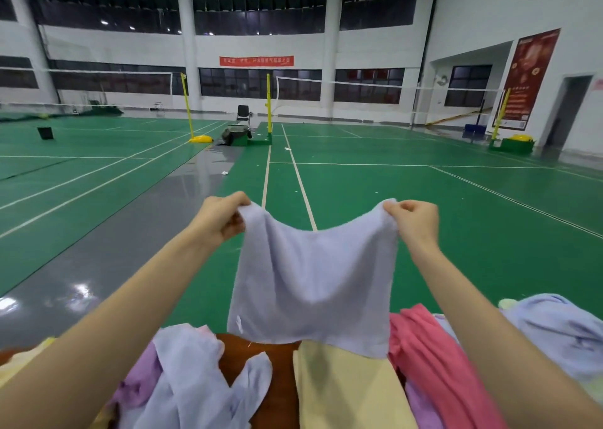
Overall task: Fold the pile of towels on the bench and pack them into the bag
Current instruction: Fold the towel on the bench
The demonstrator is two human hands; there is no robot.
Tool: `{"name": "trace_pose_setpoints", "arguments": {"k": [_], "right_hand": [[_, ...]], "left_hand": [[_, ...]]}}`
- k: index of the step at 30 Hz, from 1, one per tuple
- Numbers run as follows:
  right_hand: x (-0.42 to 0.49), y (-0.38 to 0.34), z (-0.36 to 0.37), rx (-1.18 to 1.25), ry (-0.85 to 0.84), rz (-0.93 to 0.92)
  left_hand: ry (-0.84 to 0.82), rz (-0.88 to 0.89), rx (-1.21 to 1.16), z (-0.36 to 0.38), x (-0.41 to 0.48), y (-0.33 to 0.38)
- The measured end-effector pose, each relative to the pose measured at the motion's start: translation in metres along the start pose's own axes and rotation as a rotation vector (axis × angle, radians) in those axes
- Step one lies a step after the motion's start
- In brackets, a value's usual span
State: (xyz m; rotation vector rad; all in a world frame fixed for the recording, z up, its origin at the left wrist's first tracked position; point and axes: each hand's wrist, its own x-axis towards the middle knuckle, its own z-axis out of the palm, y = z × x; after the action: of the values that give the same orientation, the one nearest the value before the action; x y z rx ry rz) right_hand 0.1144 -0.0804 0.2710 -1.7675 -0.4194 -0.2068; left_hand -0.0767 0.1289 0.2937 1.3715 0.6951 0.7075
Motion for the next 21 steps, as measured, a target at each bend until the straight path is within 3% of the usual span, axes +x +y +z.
{"name": "trace_pose_setpoints", "arguments": {"k": [5, 12, 16, 19, 21], "right_hand": [[-0.056, -0.021, 0.033, -0.184, -0.057, -0.153], [-0.083, -0.025, 0.035, -0.007, -0.210, -0.383], [-0.081, -0.019, 0.026, 0.108, -0.459, -0.334], [-0.078, -0.017, 0.022, 0.237, -0.439, -0.257], [-0.076, -0.018, 0.020, 0.293, -0.437, -0.201]], "left_hand": [[-0.192, -0.047, -0.117, 0.049, -0.032, -0.009], [-0.250, 0.010, -0.179, 0.070, -0.055, -0.019], [-0.298, 0.014, -0.175, 0.068, -0.060, -0.017], [-0.401, 0.039, -0.129, 0.066, -0.064, -0.016], [-0.398, 0.193, 0.041, 0.064, -0.062, -0.020]]}}
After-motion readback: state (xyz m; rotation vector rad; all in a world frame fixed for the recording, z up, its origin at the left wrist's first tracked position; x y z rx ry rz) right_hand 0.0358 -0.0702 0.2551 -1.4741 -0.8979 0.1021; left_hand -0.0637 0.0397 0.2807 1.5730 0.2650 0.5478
